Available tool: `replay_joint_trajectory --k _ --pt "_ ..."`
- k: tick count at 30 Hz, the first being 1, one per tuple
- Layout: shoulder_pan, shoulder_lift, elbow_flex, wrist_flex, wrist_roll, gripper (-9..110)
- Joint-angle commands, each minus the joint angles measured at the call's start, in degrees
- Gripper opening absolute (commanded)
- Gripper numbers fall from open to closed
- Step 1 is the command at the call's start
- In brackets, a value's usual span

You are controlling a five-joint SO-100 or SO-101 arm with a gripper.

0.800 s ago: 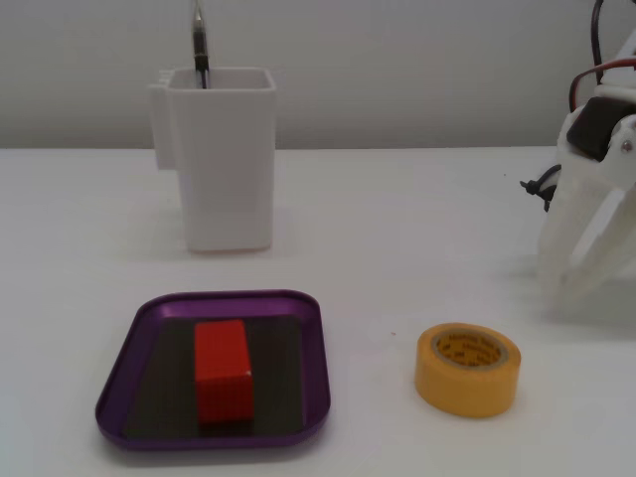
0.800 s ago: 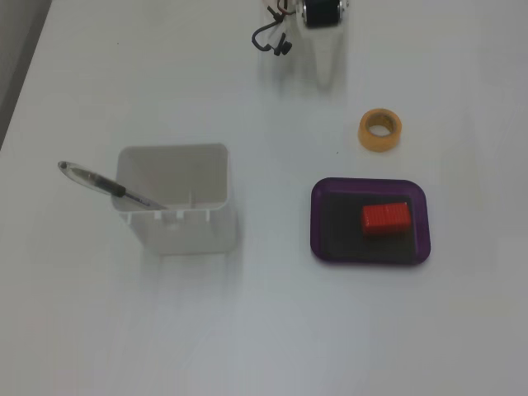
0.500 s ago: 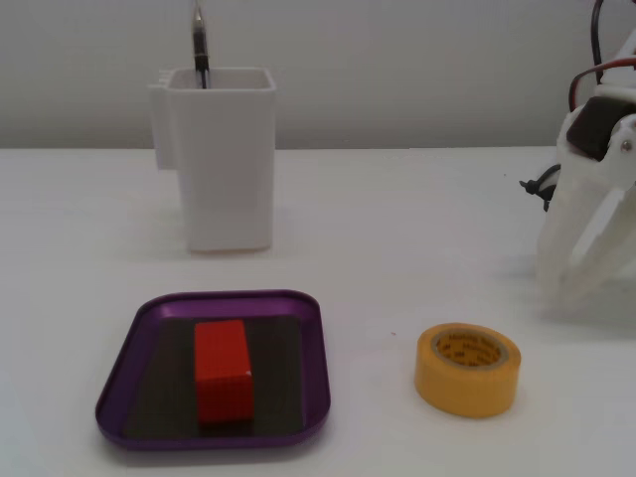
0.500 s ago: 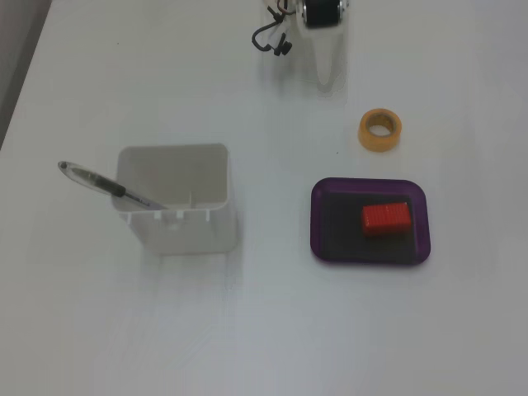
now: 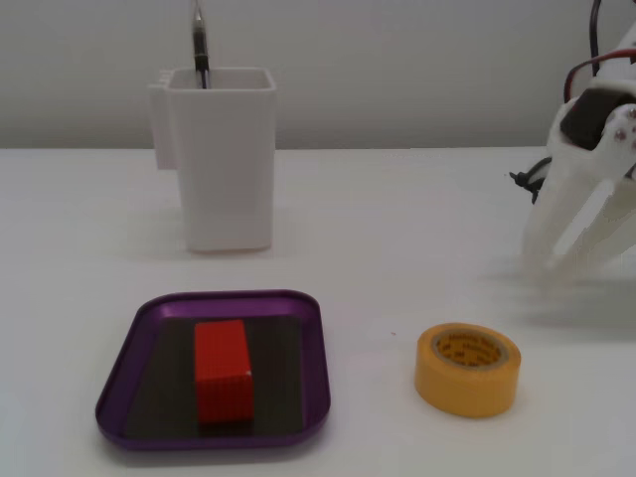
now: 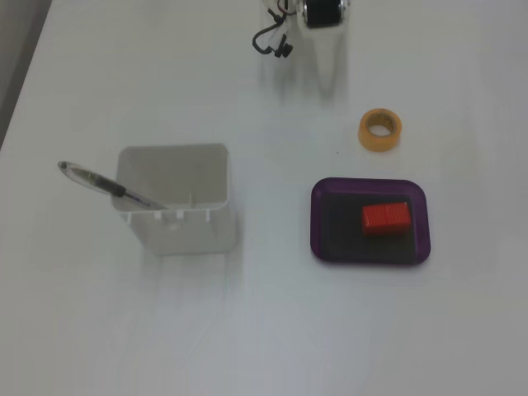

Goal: Remove the cube from the box.

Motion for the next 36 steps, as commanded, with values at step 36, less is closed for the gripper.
replay_joint_trajectory --k 36 --pt "-7.8 -131.7 -113.1 -2.2 -3.4 21"
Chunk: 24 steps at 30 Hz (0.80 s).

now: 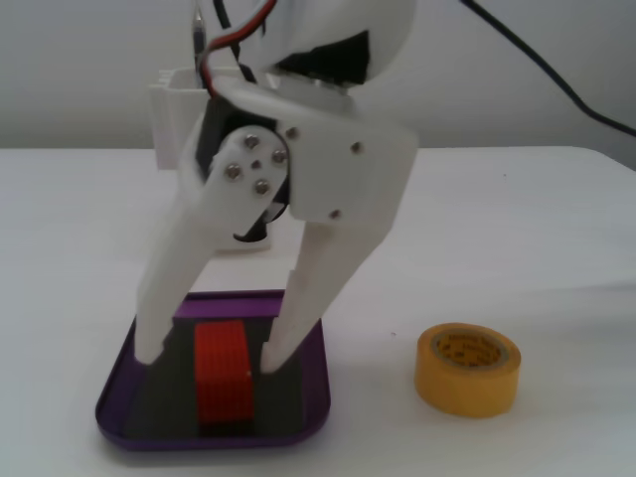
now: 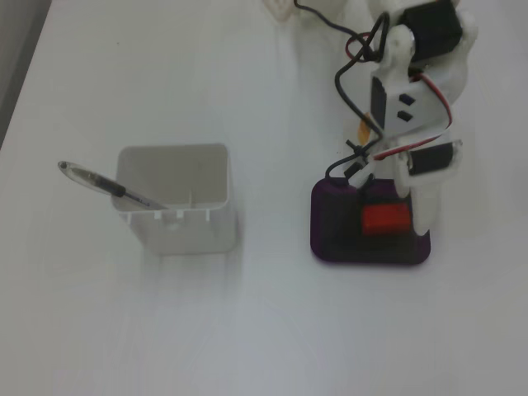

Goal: Remove the cube from the box.

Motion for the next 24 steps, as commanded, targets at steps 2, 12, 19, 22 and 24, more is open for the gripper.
replay_joint_trajectory --k 2,12,19,22,24 --pt "1.8 -1.2 -3.8 0.1 -0.2 21" --pt "3.3 -2.3 -3.2 -0.4 -0.4 21" --pt "3.4 -2.5 -2.9 -0.4 -0.4 20" --pt "3.4 -2.5 -2.9 -0.4 -0.6 16" --pt "3.4 -2.5 -2.9 -0.4 -0.6 11"
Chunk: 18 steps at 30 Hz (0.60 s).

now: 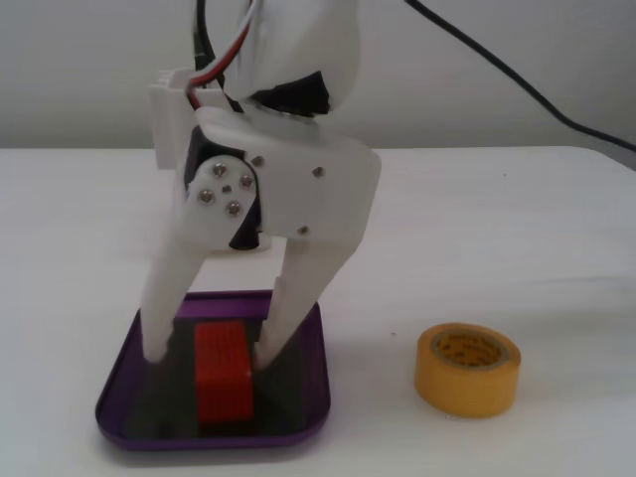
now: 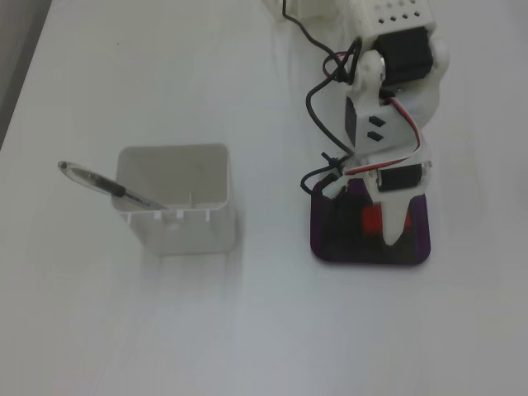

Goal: Remove the cube from the box.

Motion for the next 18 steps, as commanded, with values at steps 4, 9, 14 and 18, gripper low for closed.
replay_joint_trajectory --k 4,9,14,18 --pt "0.0 0.8 -1.8 -0.4 -0.5 3" --pt "0.0 0.7 -1.8 -0.4 -0.1 0" --pt "-0.1 1.4 -2.5 0.4 0.0 0" --pt "-0.3 2.8 -3.9 1.0 0.0 -1"
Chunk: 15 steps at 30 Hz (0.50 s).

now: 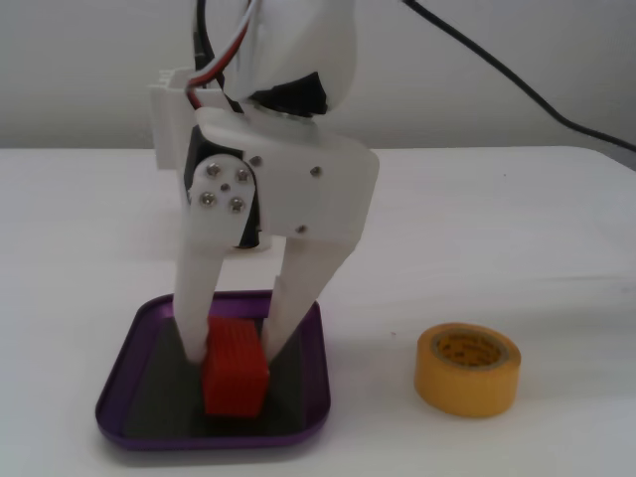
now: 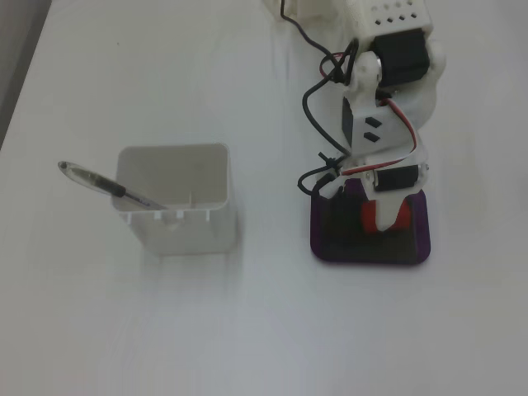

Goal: Remove the cube from the box.

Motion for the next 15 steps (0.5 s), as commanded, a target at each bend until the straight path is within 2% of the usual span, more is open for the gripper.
replay_joint_trajectory --k 1,15 --pt "-0.4 4.0 -5.3 2.6 0.0 -1" --pt "-0.2 25.3 -9.4 22.0 -0.6 -1"
